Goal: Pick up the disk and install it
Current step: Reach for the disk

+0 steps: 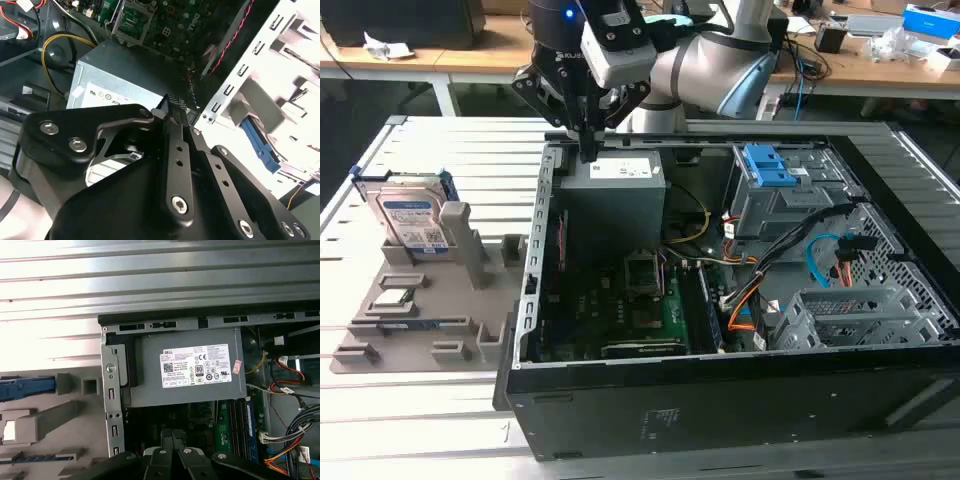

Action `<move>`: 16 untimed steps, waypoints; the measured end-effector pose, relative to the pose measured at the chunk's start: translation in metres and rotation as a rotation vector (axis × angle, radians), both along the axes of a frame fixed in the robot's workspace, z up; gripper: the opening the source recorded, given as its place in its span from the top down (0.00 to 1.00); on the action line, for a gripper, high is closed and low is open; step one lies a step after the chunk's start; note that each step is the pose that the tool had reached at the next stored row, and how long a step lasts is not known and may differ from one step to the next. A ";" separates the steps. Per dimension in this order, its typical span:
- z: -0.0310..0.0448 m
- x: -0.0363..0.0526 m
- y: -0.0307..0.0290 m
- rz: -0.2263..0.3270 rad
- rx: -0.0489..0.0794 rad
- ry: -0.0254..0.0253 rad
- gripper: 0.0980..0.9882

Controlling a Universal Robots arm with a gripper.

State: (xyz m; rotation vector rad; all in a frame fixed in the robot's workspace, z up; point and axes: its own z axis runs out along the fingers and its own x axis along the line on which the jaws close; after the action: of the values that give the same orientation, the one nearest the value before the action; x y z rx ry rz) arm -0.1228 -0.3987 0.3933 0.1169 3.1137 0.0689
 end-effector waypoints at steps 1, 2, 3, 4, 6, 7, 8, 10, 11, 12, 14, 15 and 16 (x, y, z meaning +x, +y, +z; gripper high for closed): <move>0.0000 -0.0061 -0.0001 0.000 0.000 0.0000 0.99; 0.0000 -0.0093 0.0000 0.000 0.000 0.0000 0.99; 0.0000 -0.0129 -0.0001 0.000 0.000 0.0000 0.99; 0.0000 -0.0150 -0.0001 0.000 0.000 0.0000 0.99; 0.0000 -0.0214 -0.0001 0.000 0.000 0.0000 0.99; 0.0000 -0.0243 -0.0001 0.000 0.000 -0.0001 0.99; 0.0000 -0.0280 -0.0001 0.000 0.000 0.0000 0.99; 0.0000 -0.0336 -0.0001 0.000 0.000 0.0000 0.99; 0.0000 -0.0358 -0.0001 0.000 0.000 -0.0001 0.99; 0.0000 -0.0386 -0.0001 0.000 0.000 0.0000 0.99; 0.0000 -0.0440 -0.0001 0.000 0.000 0.0000 0.99; 0.0000 -0.0459 -0.0001 0.000 0.000 0.0000 0.99; 0.0000 -0.0511 -0.0001 0.000 0.000 0.0000 0.99</move>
State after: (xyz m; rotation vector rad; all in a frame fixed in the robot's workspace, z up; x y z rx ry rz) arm -0.1738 -0.3988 0.3933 0.1165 3.1137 0.0689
